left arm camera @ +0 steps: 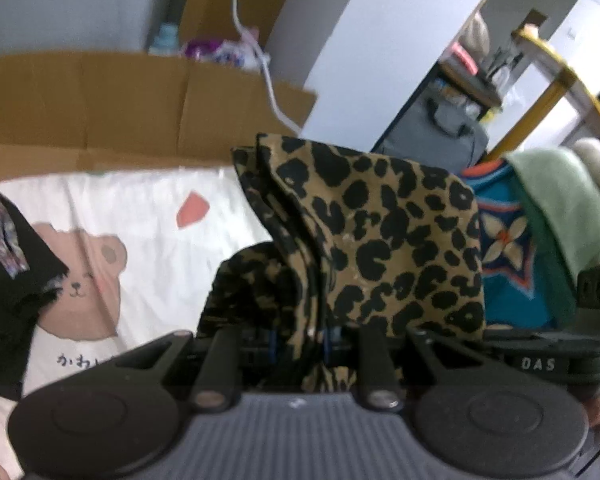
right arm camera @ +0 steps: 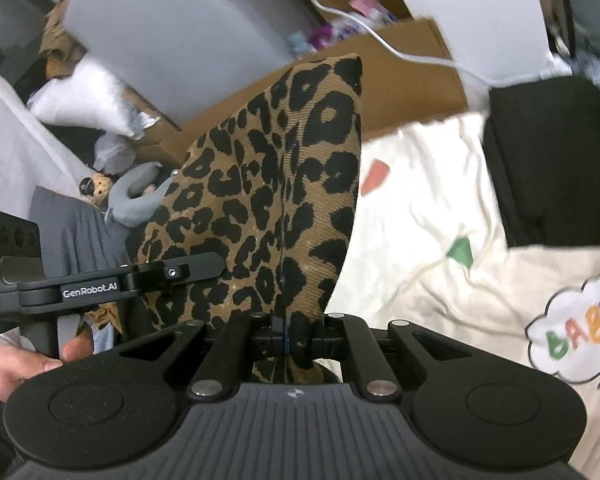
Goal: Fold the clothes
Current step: 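Lift the folded shorts up off the sheet with both grippers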
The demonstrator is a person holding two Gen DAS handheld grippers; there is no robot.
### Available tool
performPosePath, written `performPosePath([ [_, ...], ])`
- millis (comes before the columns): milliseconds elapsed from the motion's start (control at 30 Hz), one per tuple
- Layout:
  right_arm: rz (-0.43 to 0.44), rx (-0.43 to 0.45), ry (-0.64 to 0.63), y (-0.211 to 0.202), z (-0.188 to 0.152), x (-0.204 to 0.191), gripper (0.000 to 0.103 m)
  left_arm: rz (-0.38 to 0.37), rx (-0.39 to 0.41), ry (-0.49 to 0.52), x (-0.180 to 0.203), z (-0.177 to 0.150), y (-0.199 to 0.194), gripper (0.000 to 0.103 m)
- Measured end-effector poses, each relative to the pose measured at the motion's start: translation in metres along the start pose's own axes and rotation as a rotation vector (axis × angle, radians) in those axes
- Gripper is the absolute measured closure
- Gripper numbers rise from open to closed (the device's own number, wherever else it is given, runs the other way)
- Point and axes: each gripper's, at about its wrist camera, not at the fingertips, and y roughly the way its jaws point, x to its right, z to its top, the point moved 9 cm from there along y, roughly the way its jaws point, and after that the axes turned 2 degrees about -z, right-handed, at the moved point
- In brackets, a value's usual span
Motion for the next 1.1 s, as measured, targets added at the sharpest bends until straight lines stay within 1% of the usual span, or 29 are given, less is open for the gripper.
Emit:
performPosePath([
  [100, -0.002, 0.023, -0.025, -0.02, 0.015, -0.023, 0.098, -0.015, 0.059, -0.018, 0.011, 0.013, -0.031, 0.083],
  [233, -0.019, 0.052, -0.064, -0.046, 0.029, -0.055, 0.098, -0.004, 0.111, -0.041, 0.023, 0.028, -0.062, 0.083],
  [367, -0.067, 0.065, -0.13, -0.068, 0.035, -0.085, 0.098, -0.003, 0.163, 0.018, 0.039, 0.034, -0.089, 0.083],
  [467, -0.113, 0.073, -0.176, -0.081, 0.035, -0.106, 0.098, 0.014, 0.188, 0.06, 0.044, 0.035, -0.1, 0.083],
  [567, -0.149, 0.106, -0.174, -0.093, 0.038, -0.112, 0.098, 0.01, 0.199, 0.058, 0.049, 0.041, -0.105, 0.083],
  [633, -0.167, 0.131, -0.156, -0.1, 0.041, -0.111, 0.098, 0.01, 0.215, 0.089, 0.057, 0.043, -0.111, 0.083],
  [733, -0.181, 0.162, -0.134, -0.106, 0.04, -0.11, 0.098, -0.017, 0.237, 0.087, 0.061, 0.047, -0.117, 0.083],
  [967, -0.258, 0.212, -0.239, -0.103, 0.026, -0.12, 0.098, -0.025, 0.258, 0.111, 0.062, 0.049, -0.117, 0.083],
  [1100, -0.26, 0.199, -0.221, -0.101, 0.027, -0.114, 0.098, -0.03, 0.257, 0.125, 0.067, 0.045, -0.117, 0.082],
])
